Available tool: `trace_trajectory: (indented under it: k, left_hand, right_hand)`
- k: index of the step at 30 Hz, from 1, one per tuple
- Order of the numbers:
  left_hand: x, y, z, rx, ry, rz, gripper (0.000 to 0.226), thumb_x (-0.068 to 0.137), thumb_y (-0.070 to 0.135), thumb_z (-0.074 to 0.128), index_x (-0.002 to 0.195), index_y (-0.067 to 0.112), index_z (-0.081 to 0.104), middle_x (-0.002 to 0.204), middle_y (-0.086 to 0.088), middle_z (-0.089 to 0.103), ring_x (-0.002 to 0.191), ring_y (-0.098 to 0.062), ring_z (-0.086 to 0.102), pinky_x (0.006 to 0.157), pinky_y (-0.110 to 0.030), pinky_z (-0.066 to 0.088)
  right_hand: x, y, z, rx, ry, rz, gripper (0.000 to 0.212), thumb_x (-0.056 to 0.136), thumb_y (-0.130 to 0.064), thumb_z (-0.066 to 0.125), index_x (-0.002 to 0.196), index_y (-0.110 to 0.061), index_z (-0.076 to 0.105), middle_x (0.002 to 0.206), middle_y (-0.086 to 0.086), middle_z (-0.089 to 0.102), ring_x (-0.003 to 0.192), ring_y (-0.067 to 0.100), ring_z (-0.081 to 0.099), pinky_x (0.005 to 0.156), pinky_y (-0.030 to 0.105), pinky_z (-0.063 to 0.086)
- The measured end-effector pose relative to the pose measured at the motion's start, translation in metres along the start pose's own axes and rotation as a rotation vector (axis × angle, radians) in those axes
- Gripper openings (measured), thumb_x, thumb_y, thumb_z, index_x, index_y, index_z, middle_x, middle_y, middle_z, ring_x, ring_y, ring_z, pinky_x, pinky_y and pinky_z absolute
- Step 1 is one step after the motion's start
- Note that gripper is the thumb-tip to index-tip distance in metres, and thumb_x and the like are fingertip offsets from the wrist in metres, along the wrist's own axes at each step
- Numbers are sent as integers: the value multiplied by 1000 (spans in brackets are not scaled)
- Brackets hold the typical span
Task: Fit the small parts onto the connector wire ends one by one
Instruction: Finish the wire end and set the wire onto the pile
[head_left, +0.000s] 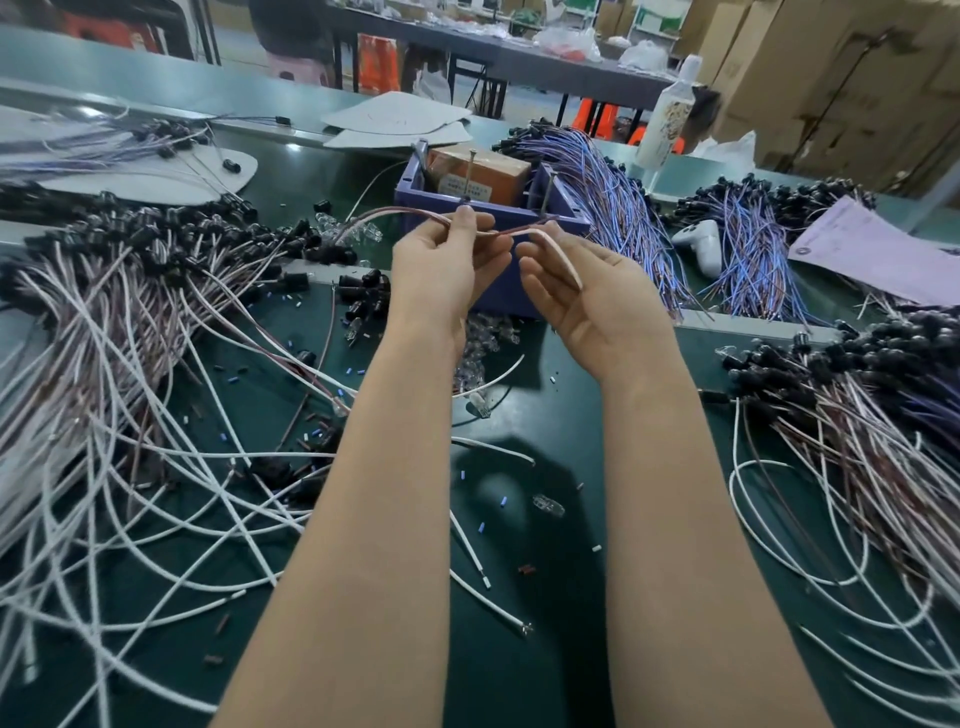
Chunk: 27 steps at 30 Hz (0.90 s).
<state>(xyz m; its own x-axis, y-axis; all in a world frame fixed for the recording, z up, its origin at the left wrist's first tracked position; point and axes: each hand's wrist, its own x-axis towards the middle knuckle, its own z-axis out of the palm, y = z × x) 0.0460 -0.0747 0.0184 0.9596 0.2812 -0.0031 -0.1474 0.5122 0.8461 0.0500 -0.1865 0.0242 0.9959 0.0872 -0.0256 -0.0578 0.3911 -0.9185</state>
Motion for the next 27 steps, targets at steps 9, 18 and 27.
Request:
trace_trajectory:
  k: [9, 18, 27]
  left_hand:
    - [-7, 6, -3, 501, -66, -47, 35, 99, 22, 50, 71, 4, 59, 57, -2, 57, 35, 0, 48, 42, -13, 46]
    - [-15, 35, -2, 1138, -172, 325, 35, 99, 38, 44, 97, 12, 67, 92, -3, 67, 90, -20, 60, 80, -28, 45]
    - [-7, 4, -1, 954, -433, 71, 36, 101, 27, 45, 95, 1, 69, 78, -5, 72, 56, -4, 59, 69, -25, 54]
  right_hand:
    - [-1, 2, -2, -269, 23, -273, 6, 90, -6, 61, 87, -5, 67, 70, 2, 65, 61, 6, 62, 62, 18, 52]
    - [-6, -3, -17, -242, -170, -157, 16, 94, -4, 54, 82, -8, 64, 63, -4, 67, 57, 4, 61, 59, 15, 51]
    - [6, 8, -26, -541, 0, -247, 9, 88, -12, 65, 80, -12, 68, 59, -3, 62, 54, 9, 54, 55, 20, 44]
